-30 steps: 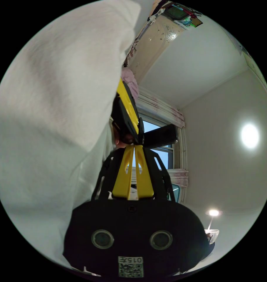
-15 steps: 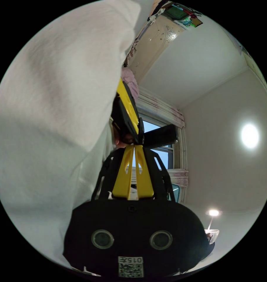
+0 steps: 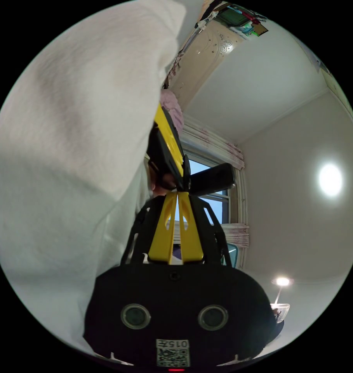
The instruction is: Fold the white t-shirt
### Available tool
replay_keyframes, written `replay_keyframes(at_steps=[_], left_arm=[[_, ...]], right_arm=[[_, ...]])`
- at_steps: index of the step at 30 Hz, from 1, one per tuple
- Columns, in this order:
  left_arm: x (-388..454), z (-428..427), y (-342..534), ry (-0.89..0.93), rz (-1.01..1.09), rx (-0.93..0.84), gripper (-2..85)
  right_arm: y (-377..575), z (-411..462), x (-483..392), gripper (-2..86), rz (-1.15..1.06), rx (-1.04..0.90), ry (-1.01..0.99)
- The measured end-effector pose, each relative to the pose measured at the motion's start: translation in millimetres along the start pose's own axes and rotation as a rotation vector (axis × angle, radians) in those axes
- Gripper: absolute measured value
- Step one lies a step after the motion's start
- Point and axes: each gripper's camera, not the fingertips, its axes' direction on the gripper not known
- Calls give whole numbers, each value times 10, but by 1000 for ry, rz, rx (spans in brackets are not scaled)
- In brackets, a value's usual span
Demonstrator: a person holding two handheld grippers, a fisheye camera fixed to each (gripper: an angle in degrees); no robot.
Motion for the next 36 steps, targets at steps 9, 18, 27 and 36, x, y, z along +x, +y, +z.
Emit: replay_keyframes(at_steps=[9, 18, 27, 36], left_arm=[[27, 0, 76, -9, -2, -1, -9], [58, -47, 165, -29, -12, -1, -9], [67, -43, 256, -37, -19, -11, -9], [56, -39, 338, -38, -20, -12, -9]], right_arm=[[43, 208, 6, -10, 0, 0, 53], [70, 477, 27, -10, 26, -6, 137], [137, 695, 70, -10, 25, -5, 169], [207, 885, 158, -10, 24, -5, 173]])
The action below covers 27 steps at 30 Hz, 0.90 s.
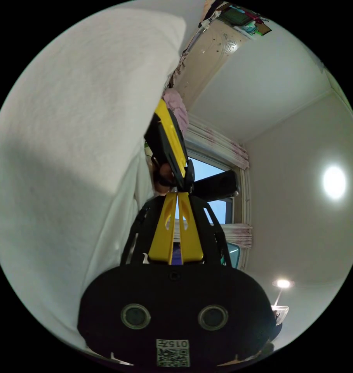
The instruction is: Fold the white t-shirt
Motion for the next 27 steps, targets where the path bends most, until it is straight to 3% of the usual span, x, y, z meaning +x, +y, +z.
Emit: replay_keyframes(at_steps=[27], left_arm=[[-158, -64, 106, -2, -3, -5, -9]], right_arm=[[137, 452, -25, -10, -2, 3, 7]])
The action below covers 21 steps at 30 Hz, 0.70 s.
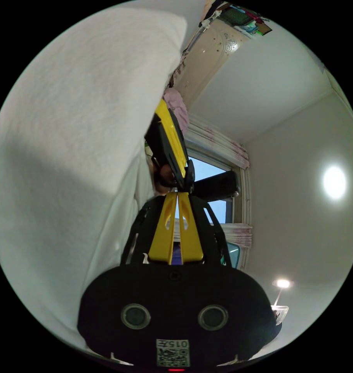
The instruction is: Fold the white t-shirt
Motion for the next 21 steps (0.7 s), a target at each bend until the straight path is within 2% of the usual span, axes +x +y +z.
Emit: replay_keyframes(at_steps=[21], left_arm=[[-191, -192, -190, -2, -1, -1, -9]], right_arm=[[-59, 98, -454, -10, 2, 3, 0]])
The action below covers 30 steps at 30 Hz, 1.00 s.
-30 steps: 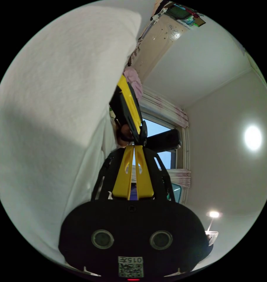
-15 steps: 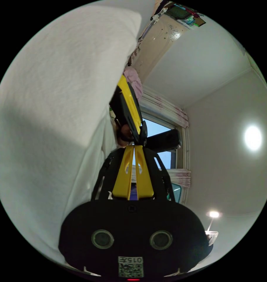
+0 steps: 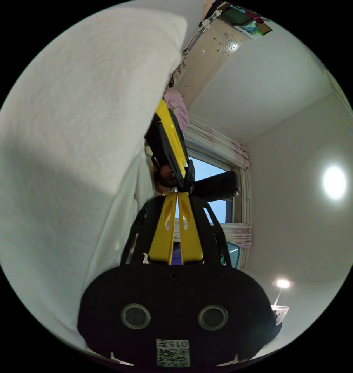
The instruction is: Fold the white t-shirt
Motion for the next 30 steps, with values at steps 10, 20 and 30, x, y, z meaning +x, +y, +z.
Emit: replay_keyframes(at_steps=[10, 20, 30], left_arm=[[-72, -136, -199, -1, 0, 0, -9], [-114, -303, -493, 1, -1, -6, -9], [-119, -513, -870, 4, -1, -14, -9]], right_arm=[[-82, -116, -381, -10, 1, 1, -3], [136, -680, -757, -10, 132, 93, 47], [1172, -2314, -1240, -10, 304, 429, 346]])
